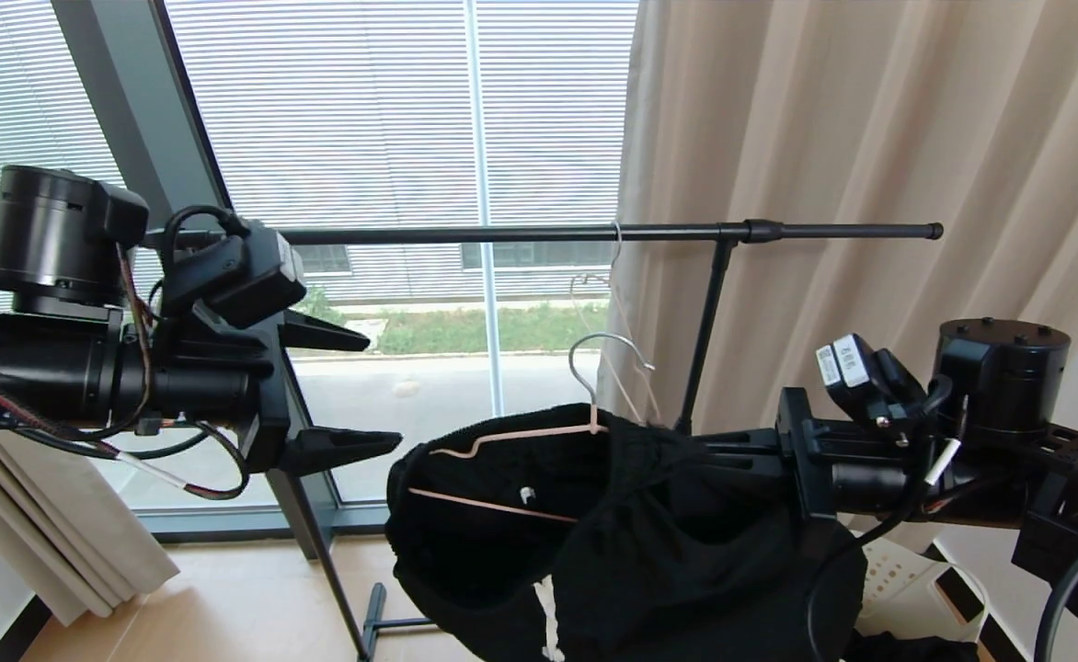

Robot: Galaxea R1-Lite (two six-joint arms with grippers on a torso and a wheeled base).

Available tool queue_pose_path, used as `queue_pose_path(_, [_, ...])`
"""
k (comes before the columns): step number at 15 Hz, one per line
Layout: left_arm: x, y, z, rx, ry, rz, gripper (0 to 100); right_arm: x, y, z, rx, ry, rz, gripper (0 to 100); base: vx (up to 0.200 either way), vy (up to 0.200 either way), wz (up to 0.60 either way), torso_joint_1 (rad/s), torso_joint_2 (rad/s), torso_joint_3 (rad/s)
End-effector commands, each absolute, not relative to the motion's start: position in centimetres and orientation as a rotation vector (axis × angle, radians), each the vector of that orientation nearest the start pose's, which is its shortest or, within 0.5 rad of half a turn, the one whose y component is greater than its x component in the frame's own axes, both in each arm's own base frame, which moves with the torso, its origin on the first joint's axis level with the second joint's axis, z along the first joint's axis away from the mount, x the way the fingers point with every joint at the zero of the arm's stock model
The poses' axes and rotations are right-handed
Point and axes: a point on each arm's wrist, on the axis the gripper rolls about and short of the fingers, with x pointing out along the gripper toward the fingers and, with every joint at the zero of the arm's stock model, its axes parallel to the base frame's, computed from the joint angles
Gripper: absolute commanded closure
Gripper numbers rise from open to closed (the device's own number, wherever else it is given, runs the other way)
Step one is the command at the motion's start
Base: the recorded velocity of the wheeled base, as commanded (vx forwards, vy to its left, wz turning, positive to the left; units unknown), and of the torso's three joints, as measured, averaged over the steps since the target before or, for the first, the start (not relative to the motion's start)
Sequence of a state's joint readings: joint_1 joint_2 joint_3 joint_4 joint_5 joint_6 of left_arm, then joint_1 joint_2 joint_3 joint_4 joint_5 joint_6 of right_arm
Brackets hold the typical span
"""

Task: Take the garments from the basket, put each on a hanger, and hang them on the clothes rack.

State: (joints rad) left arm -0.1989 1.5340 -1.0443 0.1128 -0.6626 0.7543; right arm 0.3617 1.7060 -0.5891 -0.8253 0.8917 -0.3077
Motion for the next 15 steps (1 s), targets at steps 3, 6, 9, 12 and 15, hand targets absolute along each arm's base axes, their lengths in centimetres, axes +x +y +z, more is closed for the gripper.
queue_pose_path(3, [24.3, -5.0, 21.1, 0.646, 0.218, -1.060, 0, 25.1, 9.8, 14.9, -0.149, 0.088, 1.334, 100, 0.000, 0.000, 0.00, 0.000, 0.00, 0.000])
queue_pose_path(6, [24.0, -4.9, 20.0, 0.776, 0.192, -1.075, 0, 25.2, 9.7, 15.0, -0.129, 0.094, 1.345, 100, 0.000, 0.000, 0.00, 0.000, 0.00, 0.000])
queue_pose_path(9, [24.0, -4.9, 19.5, 0.891, 0.215, -1.032, 0, 25.0, 9.6, 15.4, -0.132, 0.080, 1.350, 100, 0.000, 0.000, 0.00, 0.000, 0.00, 0.000])
queue_pose_path(12, [24.5, -5.7, 18.5, 0.973, 0.250, -1.039, 0, 24.9, 9.6, 15.4, -0.119, 0.078, 1.388, 100, 0.000, 0.000, 0.00, 0.000, 0.00, 0.000])
queue_pose_path(15, [25.3, -7.3, 17.5, 0.986, 0.251, -1.079, 0, 24.8, 9.6, 15.7, -0.077, 0.100, 1.396, 100, 0.000, 0.000, 0.00, 0.000, 0.00, 0.000])
